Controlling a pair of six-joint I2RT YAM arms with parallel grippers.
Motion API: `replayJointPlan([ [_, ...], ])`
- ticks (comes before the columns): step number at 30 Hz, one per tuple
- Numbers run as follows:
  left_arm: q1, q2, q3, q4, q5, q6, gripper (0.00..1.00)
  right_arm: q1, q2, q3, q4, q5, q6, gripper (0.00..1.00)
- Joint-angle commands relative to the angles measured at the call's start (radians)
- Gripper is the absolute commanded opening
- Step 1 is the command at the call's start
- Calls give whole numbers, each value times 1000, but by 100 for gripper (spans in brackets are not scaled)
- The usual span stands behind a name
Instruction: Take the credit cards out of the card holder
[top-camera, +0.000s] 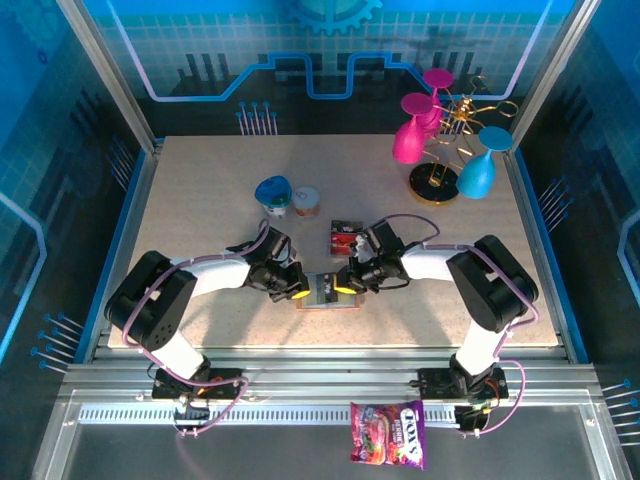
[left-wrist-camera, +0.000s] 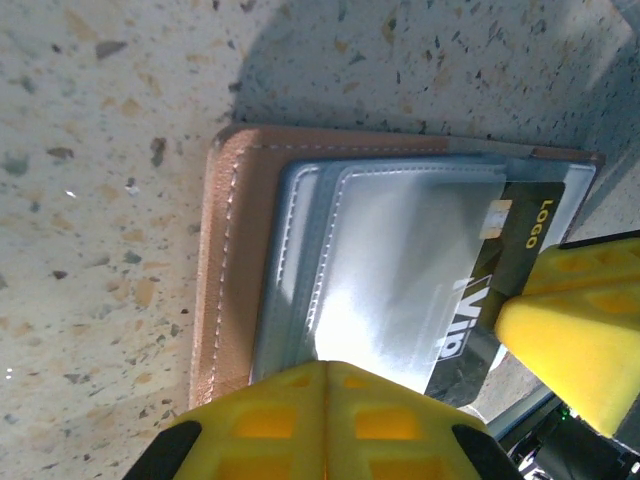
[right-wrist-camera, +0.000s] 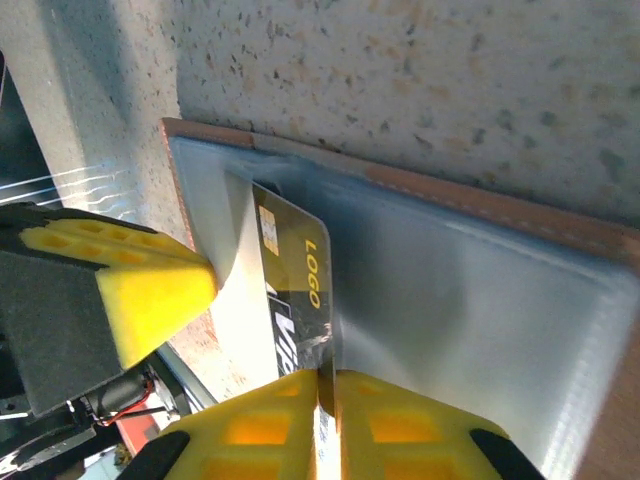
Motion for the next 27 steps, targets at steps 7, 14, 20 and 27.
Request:
replayJointPlan([
  [7,-4,12,5,-66,-12,30,8,-20,-66,63,-256,97,-138,13],
  [14,-4,9,6,-66,-9,30,8,-20,-84,71,-277,128,-134,13],
  [20,-3,5,3,-62,-8,30,8,-17,-95,73,-275,135,-120,13],
  [27,-3,3,3,-56,-4,31,8,23,-79,76,-220,119,-71,15],
])
